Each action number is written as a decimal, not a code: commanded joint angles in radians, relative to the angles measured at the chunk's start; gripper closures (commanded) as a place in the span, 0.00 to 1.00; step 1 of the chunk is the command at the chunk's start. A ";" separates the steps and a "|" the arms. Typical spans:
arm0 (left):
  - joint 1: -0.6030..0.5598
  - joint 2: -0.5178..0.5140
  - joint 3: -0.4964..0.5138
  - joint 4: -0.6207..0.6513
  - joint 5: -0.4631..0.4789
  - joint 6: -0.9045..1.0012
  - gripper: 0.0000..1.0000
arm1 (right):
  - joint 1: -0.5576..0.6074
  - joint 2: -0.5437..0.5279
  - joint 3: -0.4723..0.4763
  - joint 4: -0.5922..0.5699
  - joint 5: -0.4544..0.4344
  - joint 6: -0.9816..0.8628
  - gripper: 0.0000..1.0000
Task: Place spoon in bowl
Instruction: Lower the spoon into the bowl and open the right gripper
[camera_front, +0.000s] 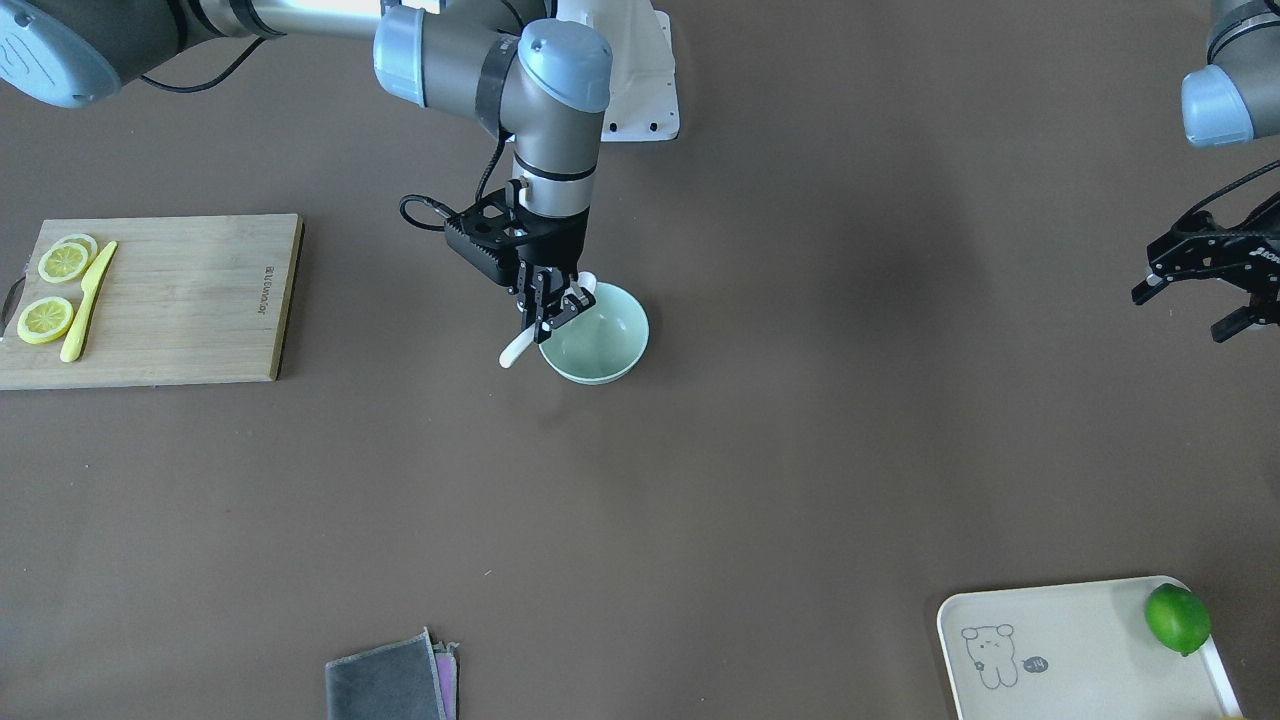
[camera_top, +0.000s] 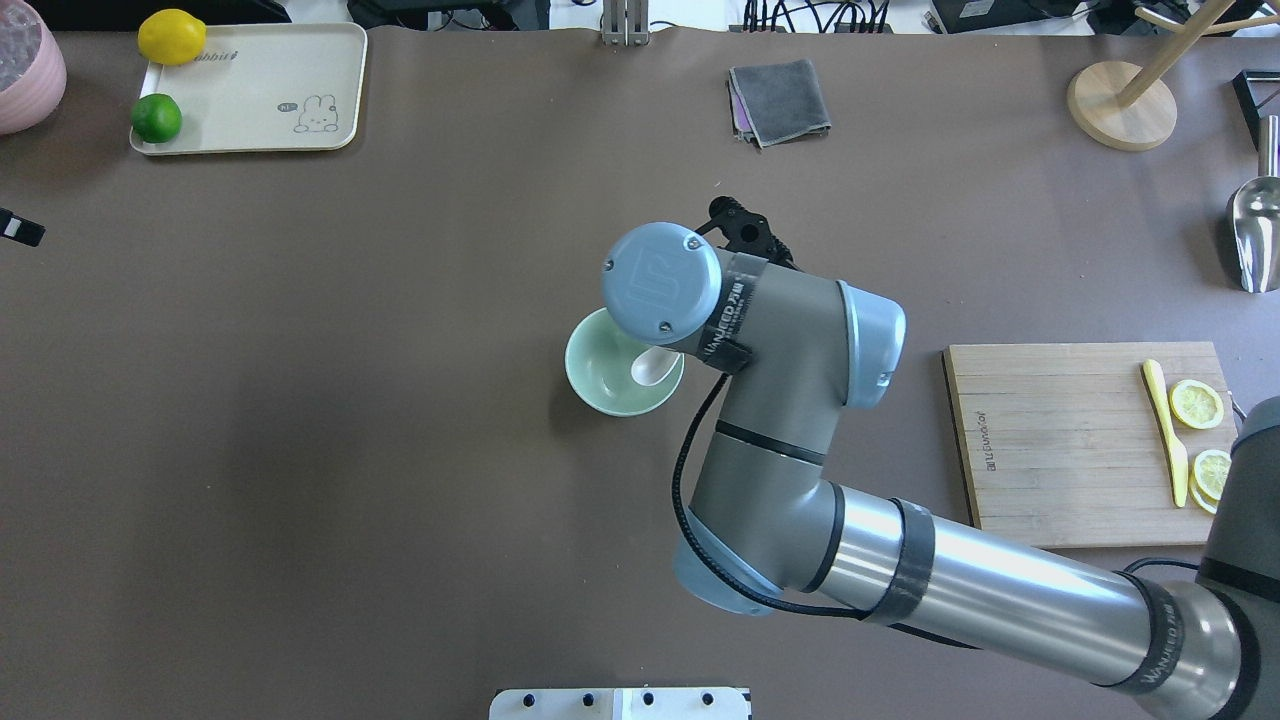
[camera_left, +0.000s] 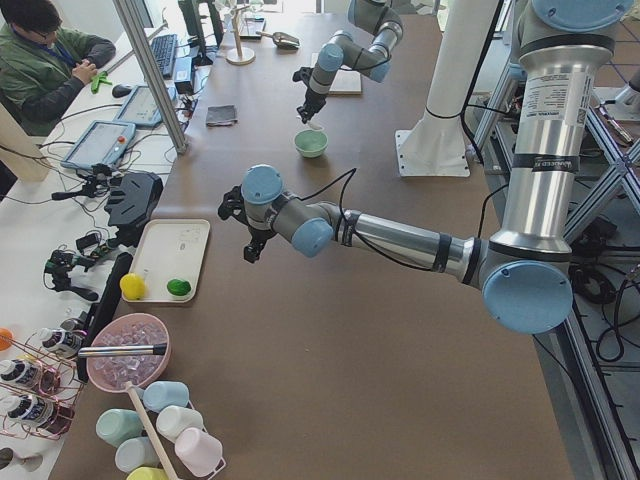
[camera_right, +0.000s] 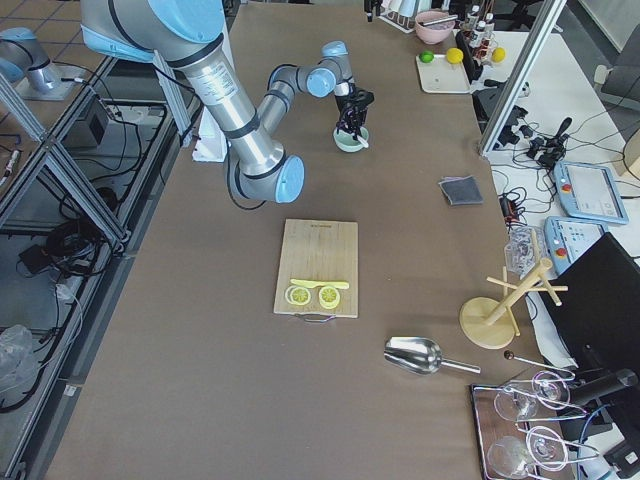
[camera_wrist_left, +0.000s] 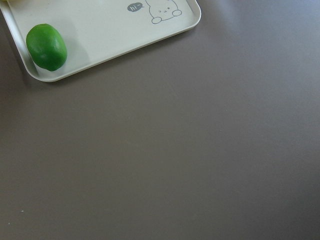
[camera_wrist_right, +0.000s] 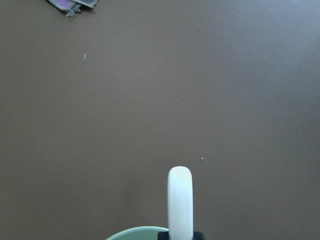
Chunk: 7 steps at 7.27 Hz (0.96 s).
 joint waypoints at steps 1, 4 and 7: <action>0.001 -0.001 0.003 0.000 -0.001 0.000 0.02 | -0.007 0.015 -0.008 -0.009 -0.007 -0.043 0.00; 0.001 0.001 0.000 -0.003 -0.002 0.000 0.02 | 0.014 0.004 0.118 -0.097 0.003 -0.168 0.00; -0.049 -0.003 -0.006 0.050 0.004 0.017 0.02 | 0.201 -0.202 0.305 -0.101 0.200 -0.601 0.00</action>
